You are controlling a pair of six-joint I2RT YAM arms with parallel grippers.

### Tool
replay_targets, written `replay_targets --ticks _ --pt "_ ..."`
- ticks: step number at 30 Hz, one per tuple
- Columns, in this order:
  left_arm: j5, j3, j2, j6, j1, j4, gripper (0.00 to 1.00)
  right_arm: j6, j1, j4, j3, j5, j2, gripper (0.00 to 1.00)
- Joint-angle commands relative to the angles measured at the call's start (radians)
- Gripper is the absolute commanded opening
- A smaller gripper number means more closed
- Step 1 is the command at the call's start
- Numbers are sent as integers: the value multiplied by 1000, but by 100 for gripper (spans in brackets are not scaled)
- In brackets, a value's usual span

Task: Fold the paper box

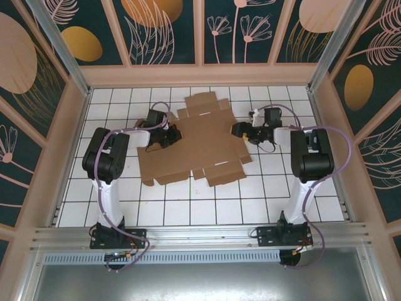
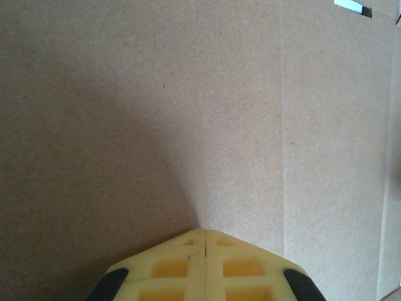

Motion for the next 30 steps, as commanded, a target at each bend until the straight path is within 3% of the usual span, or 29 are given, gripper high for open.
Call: replay_targets --ticks 1,5,8,10,13,21,30 --pt "5 -40 63 -10 -2 -18 0 44 44 36 -32 -161 51 79" --pt "4 -41 63 -12 -2 -16 0 50 40 34 -28 -171 49 68" --pt "-10 -39 63 -7 -2 -25 0 27 35 -1 -25 -67 27 55" --pt "-15 -41 61 -6 -2 -25 0 14 35 -23 -24 18 2 41" --pt "-14 -44 60 -11 -2 -18 0 -18 42 -71 -14 99 -25 31" --pt "-2 -57 62 -24 -4 4 0 -37 72 -126 11 102 -100 13" --pt "18 -63 53 -43 -4 30 0 -38 124 -268 85 178 -217 3"
